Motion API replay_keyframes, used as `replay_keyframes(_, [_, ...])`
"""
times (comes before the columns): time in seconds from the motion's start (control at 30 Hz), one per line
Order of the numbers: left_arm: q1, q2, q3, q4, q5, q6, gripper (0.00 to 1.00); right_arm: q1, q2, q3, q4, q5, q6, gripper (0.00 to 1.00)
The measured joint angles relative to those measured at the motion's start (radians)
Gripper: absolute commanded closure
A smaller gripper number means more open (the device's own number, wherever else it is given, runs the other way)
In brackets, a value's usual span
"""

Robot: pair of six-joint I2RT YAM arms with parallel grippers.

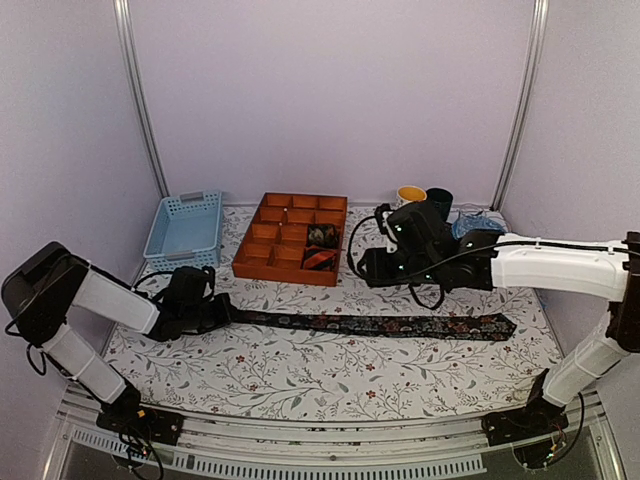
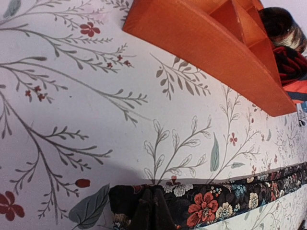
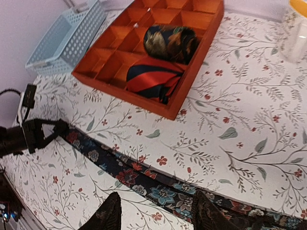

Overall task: Roll the ties
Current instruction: Smooth out the tie at the center of the board.

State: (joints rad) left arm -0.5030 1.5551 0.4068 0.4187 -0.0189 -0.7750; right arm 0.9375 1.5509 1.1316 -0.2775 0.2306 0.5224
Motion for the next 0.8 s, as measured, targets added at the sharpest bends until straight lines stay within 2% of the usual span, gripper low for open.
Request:
replay_keyframes(0.07, [0.0,-0.026,-0.014,-0.018,-0.003,0.001,1.0,-0.028,-0.08,-0.013,-0.045,0.037,0.041,0.51])
replay_keyframes(0.13, [0.0,-0.045,-0.019,-0.037,-0.008,0.004,1.0,-0.106,-0.176,-0.053,-0.101,0.06,0.089,0.52])
replay_keyframes(0.3, [0.0,-0.09,-0.034,-0.064,-0.024,0.004,1.0,-0.479,-0.406,-0.284,-0.183,0.036,0.204,0.57])
replay_keyframes(0.37, [0.0,-0.097,-0.039,-0.066,-0.027,0.004,1.0,-0.558,-0.447,-0.376,-0.217,0.01,0.233,0.58])
replay_keyframes(0.47, [0.0,-0.098,-0.043,-0.066,-0.032,0.004,1.0,-0.608,-0.451,-0.481,-0.259,-0.051,0.272,0.59])
replay_keyframes(0.8, [-0.001,-0.097,-0.064,-0.045,-0.033,0.004,1.0,-0.761,-0.365,-0.571,-0.214,-0.139,0.32,0.6])
